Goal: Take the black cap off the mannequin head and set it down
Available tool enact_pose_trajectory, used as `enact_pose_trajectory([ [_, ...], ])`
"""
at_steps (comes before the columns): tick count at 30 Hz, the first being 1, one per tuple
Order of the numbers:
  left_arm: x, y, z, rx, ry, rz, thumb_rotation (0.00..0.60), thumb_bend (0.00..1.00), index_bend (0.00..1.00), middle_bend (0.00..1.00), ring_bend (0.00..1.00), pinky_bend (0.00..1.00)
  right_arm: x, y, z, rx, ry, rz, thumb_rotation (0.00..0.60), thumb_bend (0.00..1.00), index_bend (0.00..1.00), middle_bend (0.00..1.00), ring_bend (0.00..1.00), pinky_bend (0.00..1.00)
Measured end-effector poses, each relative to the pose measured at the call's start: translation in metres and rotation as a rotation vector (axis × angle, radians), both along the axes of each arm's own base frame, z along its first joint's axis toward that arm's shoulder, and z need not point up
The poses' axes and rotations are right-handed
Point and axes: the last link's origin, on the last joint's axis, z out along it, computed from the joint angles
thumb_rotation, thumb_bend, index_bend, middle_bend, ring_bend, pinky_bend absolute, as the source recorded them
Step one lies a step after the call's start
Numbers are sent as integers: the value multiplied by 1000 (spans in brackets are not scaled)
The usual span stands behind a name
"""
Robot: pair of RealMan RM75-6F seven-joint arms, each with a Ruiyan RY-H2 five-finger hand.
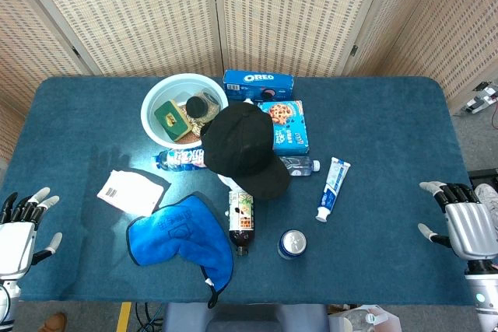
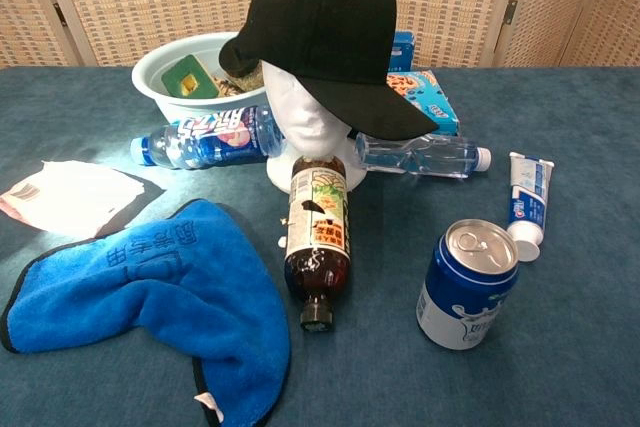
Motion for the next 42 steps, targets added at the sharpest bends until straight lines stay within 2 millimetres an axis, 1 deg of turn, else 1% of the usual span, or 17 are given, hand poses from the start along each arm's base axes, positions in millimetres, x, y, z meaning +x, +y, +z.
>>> enact_pose_trajectory([
  [9,2,-2,1,-2,-4,3,600,257,238,135,146,0,4,0,-2,15,-19,22,600,98,258,281,227,216],
  [12,3,-3,2,-2,-11,4,600,257,238,135,147,0,9,-4,-2,28,-21,47,600,98,258,281,227,216],
  [18,7,-5,2,-6,-16,-3,600,257,238,135,148,0,23,-18,-9,71,-10,117,600,98,258,279,202,217],
  [21,9,-6,3,-5,-20,-7,600,257,238,135,149,0,32,-29,-16,100,2,155,600,98,258,267,188,217],
  [26,10,-11,7,3,-23,-5,600,257,238,135,149,0,53,-50,-33,136,16,231,600,98,258,219,132,216],
  [32,10,-18,11,15,-24,8,600,257,238,135,150,0,76,-72,-58,147,-7,299,600,92,260,214,127,216],
  [34,10,-20,12,18,-25,13,600,257,238,135,151,0,83,-79,-67,154,-13,313,600,85,280,220,127,216],
  [37,10,-22,14,21,-24,17,600,257,238,135,152,0,94,-88,-78,161,-26,323,600,81,344,248,127,216],
  [39,10,-23,14,21,-24,17,600,257,238,135,152,0,99,-93,-84,160,-38,325,600,76,392,285,130,216],
  [42,11,-23,15,27,-24,14,600,257,238,135,152,0,106,-99,-93,160,-66,321,600,69,491,363,180,216],
])
